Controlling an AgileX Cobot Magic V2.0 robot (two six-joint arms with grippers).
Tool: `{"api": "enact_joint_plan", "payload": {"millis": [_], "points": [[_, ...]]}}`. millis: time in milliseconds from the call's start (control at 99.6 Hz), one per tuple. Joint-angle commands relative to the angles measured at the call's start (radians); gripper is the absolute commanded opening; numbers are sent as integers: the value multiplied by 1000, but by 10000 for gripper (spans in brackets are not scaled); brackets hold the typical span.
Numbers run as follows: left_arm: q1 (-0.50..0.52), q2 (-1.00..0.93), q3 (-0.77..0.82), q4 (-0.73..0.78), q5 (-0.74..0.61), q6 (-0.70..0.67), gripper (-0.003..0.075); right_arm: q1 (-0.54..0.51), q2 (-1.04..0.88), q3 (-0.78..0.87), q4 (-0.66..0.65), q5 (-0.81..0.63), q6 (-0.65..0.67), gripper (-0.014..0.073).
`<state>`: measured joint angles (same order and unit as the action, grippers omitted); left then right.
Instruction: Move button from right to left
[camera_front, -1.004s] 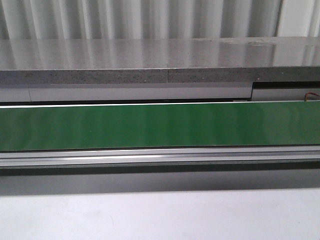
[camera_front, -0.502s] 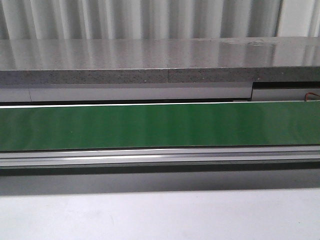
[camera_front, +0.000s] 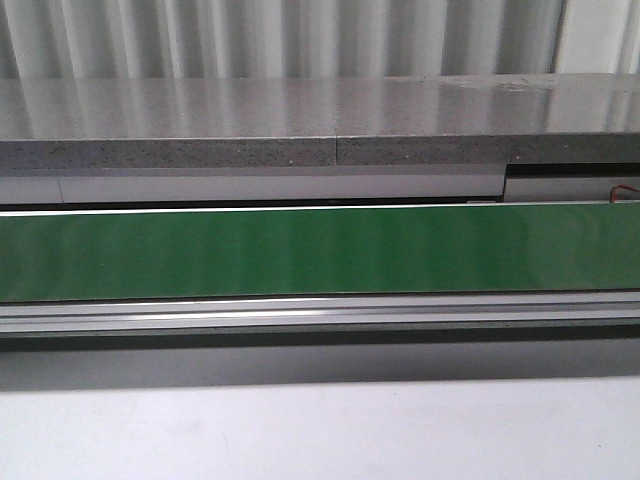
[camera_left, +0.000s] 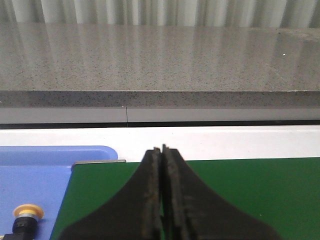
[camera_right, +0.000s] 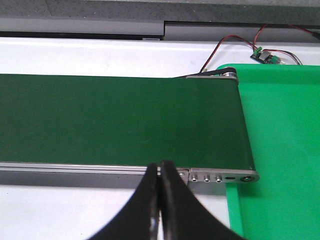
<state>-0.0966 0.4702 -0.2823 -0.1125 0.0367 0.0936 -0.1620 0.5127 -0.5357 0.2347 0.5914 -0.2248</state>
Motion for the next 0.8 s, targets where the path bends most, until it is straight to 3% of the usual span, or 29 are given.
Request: {"api": "enact_joint_plan", "payload": {"millis": [0, 100, 542, 793], "points": [[-9, -45, 16, 74, -106, -62, -20, 0, 2, -24, 0, -65, -8, -67], [-6, -123, 77, 136, -106, -110, -20, 0, 2, -24, 0, -65, -8, -67], [56, -505, 278, 164, -98, -111, -20, 0, 2, -24, 0, -65, -8, -67], [60, -509, 304, 223, -81, -196, -20, 0, 3, -24, 0, -64, -8, -67]]}}
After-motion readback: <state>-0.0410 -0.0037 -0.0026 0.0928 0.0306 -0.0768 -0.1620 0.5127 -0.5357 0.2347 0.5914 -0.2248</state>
